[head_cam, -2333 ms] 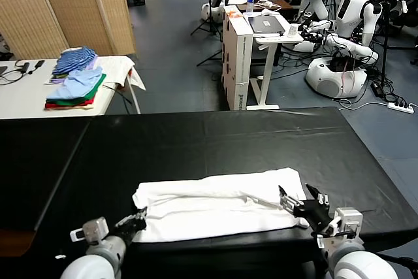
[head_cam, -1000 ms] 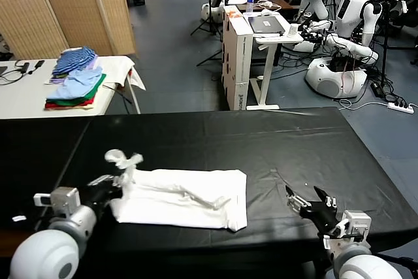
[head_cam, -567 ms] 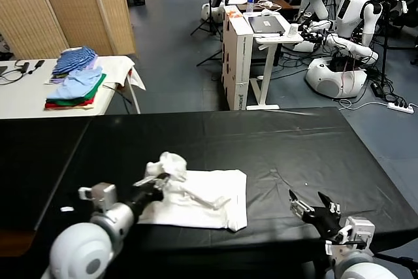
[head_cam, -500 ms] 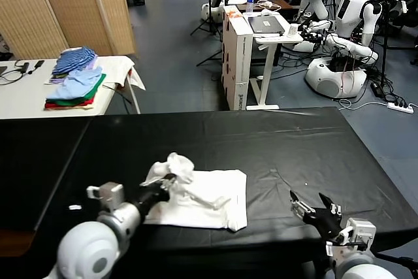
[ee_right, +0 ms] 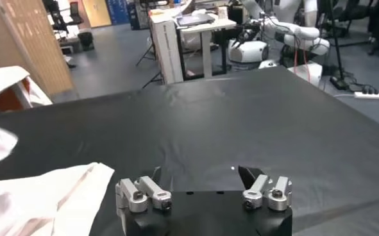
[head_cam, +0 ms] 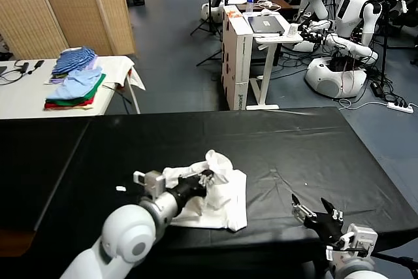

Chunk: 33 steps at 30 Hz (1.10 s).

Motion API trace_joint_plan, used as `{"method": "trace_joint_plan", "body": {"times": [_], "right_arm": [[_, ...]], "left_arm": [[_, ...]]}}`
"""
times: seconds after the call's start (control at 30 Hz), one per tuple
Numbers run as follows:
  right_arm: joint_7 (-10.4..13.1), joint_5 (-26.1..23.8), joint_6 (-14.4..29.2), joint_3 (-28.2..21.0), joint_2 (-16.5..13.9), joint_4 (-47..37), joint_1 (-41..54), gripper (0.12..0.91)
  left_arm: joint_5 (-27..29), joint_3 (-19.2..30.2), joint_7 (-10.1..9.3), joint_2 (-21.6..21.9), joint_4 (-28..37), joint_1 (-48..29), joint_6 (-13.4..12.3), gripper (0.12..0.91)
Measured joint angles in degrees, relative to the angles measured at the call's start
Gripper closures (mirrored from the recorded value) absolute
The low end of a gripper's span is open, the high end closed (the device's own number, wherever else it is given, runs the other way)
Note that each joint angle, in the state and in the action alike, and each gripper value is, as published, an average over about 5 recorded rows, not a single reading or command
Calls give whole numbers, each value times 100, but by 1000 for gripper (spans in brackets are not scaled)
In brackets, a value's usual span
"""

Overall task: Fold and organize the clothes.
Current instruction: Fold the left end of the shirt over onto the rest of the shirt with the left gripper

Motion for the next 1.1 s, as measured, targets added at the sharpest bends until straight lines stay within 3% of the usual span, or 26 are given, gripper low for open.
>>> {"method": "trace_joint_plan", "body": {"times": [0.67, 0.87, 0.97, 1.1], "right_arm": [[-12, -28, 6, -48, 21, 72, -45, 118], [-20, -42, 5, -82, 42, 72, -40, 118], [-23, -45, 5, -89, 47, 72, -39, 118], [-22, -49, 2, -96, 45, 67, -30, 118]], "left_arm": [[395, 435, -2, -221, 277, -112, 1, 882], [647, 549, 101, -248, 343, -69, 1, 881], [748, 574, 120, -290, 378, -69, 1, 803], [733, 572, 110, -352, 370, -88, 1, 569]]}}
